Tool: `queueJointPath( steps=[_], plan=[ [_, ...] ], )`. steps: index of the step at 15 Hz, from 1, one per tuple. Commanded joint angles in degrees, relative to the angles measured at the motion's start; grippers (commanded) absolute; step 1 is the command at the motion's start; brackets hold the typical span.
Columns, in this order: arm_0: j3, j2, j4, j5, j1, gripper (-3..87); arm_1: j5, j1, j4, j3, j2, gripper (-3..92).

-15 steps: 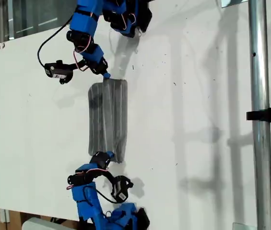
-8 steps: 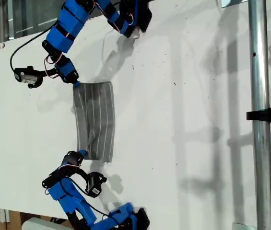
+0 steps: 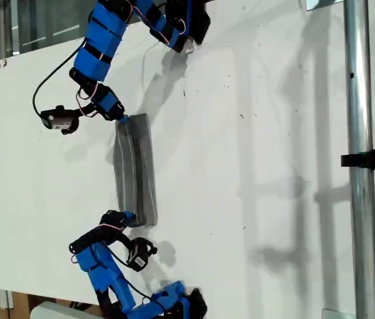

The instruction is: Grasp corners of a towel and fold twice.

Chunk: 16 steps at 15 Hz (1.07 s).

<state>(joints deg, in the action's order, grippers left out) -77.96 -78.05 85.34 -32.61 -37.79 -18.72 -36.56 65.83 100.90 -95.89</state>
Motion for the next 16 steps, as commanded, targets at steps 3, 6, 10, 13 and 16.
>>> queueJointPath(
  steps=[3,6,10,13,16],
  plan=[
    [-8.09,-3.16,-7.21,-5.45,6.24,-2.8,-3.25,2.99,-4.75,7.91,-4.04,-0.3],
    [-9.49,-0.09,-10.02,-8.79,8.70,-2.3,-3.69,1.32,-7.65,10.55,-1.23,-0.3],
    [-12.22,4.31,-10.72,-10.72,2.46,23.1,-4.92,-3.34,-12.30,10.72,3.87,34.0],
    [-18.19,-9.67,-6.42,-13.80,1.05,35.4,-5.71,-3.87,-6.50,12.13,-4.22,33.0],
    [-27.42,-30.76,-4.75,-16.87,1.49,41.6,-9.84,-6.33,-2.72,20.30,-19.69,33.9]
  ],
)
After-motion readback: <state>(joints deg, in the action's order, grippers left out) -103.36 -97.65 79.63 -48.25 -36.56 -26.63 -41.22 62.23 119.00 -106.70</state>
